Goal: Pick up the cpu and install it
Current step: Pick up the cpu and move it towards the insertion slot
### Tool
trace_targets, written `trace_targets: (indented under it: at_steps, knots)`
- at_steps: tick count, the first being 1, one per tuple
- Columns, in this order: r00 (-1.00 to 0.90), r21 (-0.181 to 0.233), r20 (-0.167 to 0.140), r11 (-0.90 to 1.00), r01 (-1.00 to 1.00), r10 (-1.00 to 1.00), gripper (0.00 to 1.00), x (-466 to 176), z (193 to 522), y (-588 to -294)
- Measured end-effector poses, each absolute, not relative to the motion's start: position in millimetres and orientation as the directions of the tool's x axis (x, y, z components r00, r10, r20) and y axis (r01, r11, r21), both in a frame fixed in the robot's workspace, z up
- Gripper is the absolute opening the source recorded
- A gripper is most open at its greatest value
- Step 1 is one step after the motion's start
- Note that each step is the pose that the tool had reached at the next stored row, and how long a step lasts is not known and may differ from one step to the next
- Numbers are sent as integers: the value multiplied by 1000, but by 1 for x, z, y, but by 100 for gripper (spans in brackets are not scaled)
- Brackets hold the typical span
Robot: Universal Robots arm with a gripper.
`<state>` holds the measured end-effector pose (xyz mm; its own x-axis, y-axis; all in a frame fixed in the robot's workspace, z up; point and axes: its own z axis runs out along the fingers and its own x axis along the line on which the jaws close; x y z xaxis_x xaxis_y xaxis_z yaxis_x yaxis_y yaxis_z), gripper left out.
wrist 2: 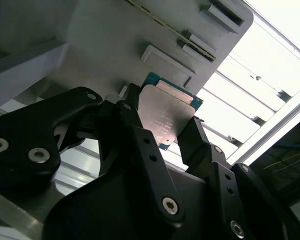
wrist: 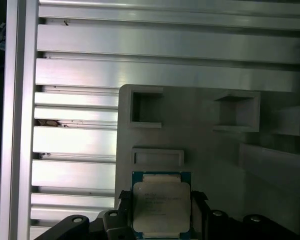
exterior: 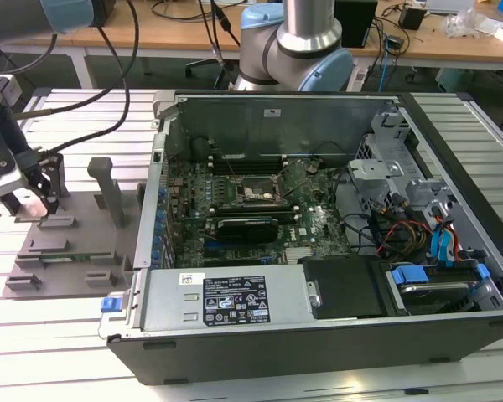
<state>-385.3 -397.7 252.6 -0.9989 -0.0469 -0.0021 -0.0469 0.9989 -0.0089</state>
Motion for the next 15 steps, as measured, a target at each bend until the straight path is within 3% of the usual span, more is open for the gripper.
trace_targets:
  at_steps: [15]
  knots:
    - [-999, -9, -2, 999, -47, -47, 55, -385, 270, -398]
